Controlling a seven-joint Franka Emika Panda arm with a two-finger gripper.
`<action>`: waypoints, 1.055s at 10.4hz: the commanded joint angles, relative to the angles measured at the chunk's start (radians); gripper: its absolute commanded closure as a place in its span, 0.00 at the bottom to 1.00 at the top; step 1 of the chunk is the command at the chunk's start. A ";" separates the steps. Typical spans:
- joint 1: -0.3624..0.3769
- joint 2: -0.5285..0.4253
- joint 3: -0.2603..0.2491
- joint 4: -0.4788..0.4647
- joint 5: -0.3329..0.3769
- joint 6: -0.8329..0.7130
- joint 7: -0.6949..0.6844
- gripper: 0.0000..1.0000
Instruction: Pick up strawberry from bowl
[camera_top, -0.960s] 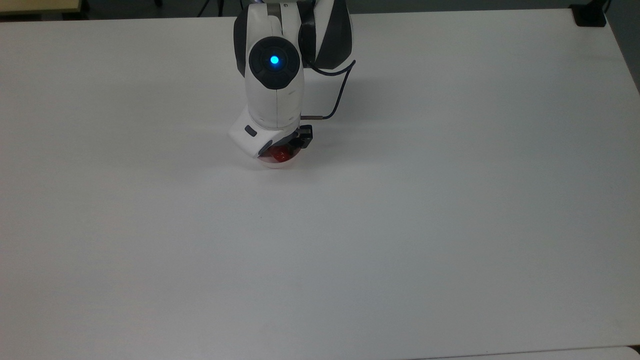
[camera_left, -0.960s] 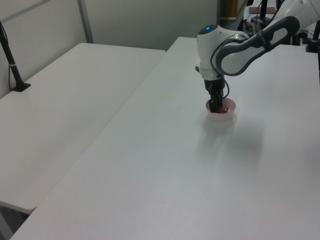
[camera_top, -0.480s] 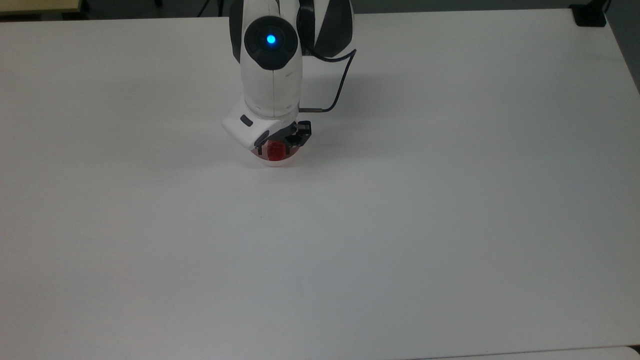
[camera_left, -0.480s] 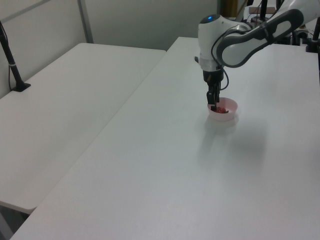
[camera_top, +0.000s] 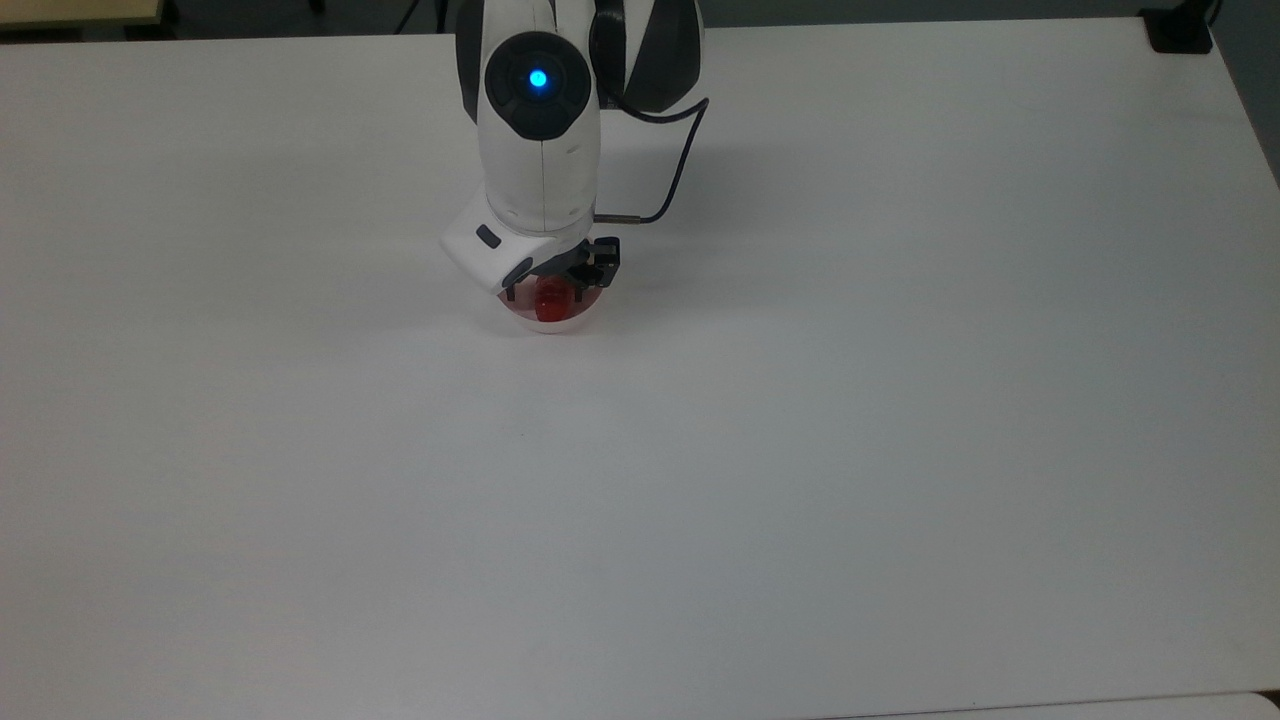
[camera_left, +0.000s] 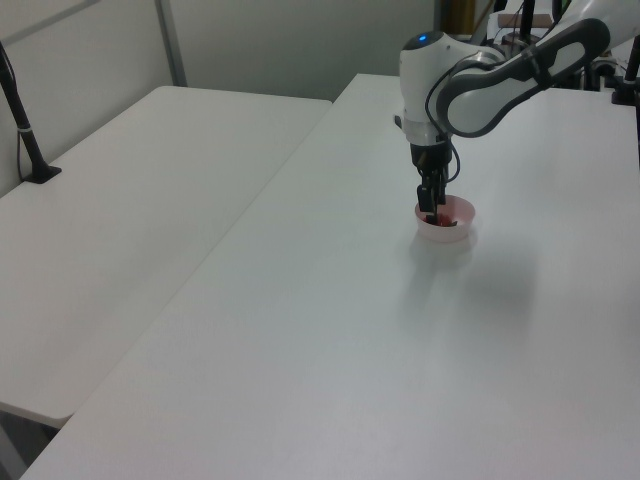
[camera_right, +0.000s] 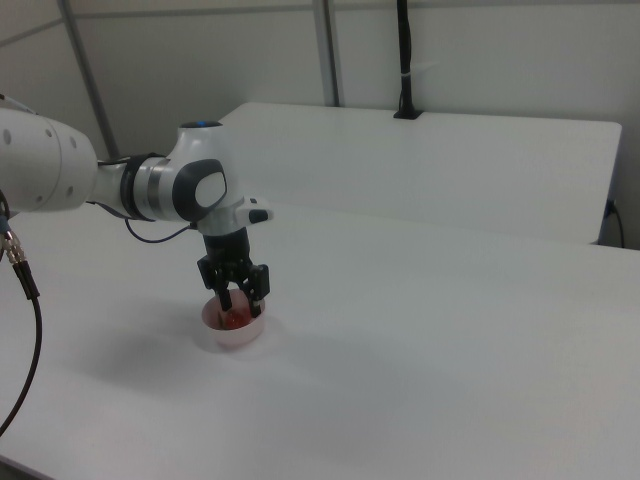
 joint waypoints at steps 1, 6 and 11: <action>-0.011 -0.024 0.001 -0.038 0.005 0.005 0.220 0.24; -0.028 -0.023 0.001 -0.029 0.042 0.023 0.422 0.67; -0.028 -0.029 0.001 -0.026 0.068 0.033 0.420 0.88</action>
